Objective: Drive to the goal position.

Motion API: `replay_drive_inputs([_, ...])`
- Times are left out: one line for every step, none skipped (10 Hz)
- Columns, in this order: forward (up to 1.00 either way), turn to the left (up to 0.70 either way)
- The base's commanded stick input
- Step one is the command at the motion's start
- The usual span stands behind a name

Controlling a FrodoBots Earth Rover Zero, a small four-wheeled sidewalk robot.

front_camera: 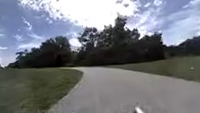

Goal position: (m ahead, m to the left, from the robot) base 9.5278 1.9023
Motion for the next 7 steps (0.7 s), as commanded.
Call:
replay_drive_inputs([0.7, 0.0])
replay_drive_inputs([0.7, 0.0])
replay_drive_inputs([0.7, 0.0])
replay_drive_inputs([0.7, 0.0])
replay_drive_inputs([0.7, 0.0])
replay_drive_inputs([0.7, 0.0])
replay_drive_inputs([0.7, 0.0])
